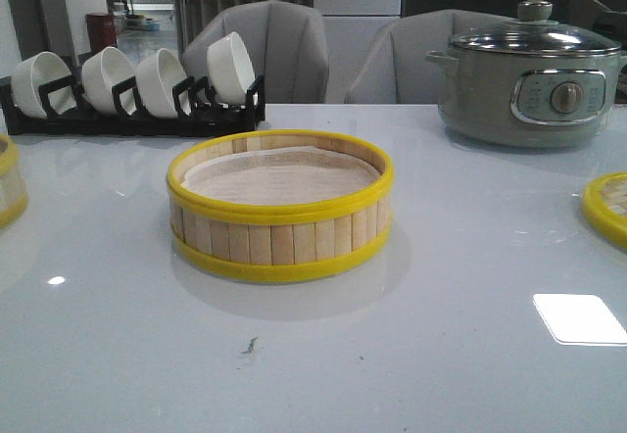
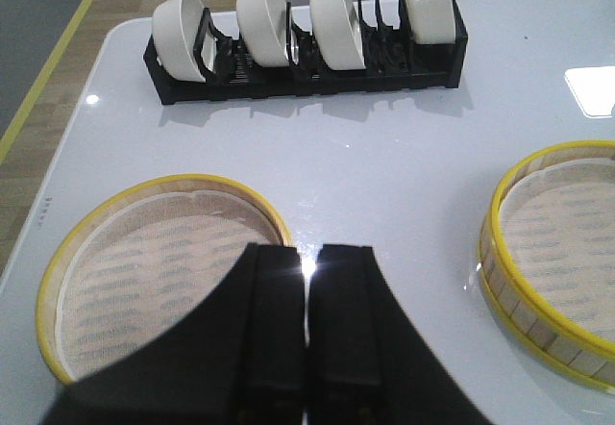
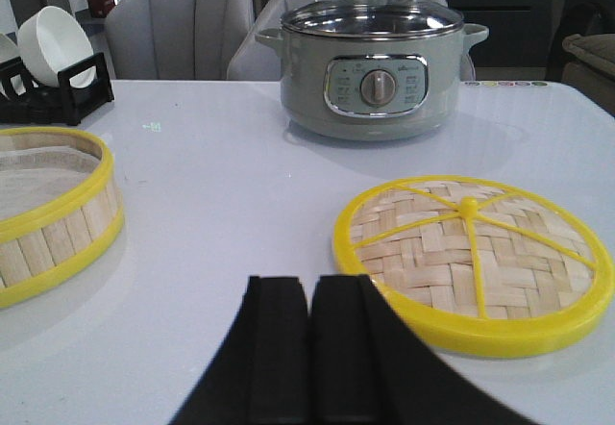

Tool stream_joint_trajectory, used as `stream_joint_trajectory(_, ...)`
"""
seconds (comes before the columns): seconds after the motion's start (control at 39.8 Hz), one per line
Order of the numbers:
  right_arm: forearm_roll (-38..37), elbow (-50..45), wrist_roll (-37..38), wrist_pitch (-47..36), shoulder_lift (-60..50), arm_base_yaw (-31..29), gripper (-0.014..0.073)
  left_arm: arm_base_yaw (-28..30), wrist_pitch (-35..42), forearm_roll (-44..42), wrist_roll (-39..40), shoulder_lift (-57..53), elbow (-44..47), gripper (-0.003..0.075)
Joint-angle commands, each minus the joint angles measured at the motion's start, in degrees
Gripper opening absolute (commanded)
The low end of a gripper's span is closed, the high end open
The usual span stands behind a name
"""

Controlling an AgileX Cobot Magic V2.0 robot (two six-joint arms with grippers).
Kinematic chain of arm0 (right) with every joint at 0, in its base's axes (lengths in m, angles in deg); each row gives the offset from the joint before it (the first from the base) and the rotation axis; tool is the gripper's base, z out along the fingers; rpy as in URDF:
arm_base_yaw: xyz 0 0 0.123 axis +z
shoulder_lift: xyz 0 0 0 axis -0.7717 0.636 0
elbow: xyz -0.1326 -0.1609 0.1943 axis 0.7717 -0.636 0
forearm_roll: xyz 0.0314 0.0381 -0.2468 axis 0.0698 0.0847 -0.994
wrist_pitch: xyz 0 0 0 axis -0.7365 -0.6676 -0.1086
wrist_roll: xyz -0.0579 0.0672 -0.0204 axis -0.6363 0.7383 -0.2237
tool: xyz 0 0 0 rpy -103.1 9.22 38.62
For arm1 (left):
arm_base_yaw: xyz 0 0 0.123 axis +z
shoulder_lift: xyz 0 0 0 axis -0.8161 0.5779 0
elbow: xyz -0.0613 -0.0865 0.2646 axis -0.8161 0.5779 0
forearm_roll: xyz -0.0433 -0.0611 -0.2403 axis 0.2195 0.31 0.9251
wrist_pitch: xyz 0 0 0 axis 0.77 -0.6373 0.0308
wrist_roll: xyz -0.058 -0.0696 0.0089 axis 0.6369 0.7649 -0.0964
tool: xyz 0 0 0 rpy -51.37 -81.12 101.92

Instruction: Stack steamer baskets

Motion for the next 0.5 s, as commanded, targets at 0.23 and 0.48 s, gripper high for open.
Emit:
stream_joint_trajectory(0.23, 0.1, 0.9, -0.5, -4.9, -1.2, -0.2, 0.0028, -0.3, 3.2, -0.1, 0.1, -0.5, -2.4, 0.0095)
stream_joint_trajectory(0.48, 0.1, 0.9, -0.5, -5.1, -1.2, -0.2, 0.0028, -0.3, 2.4, 0.1, 0.1, -0.5, -2.4, 0.0095)
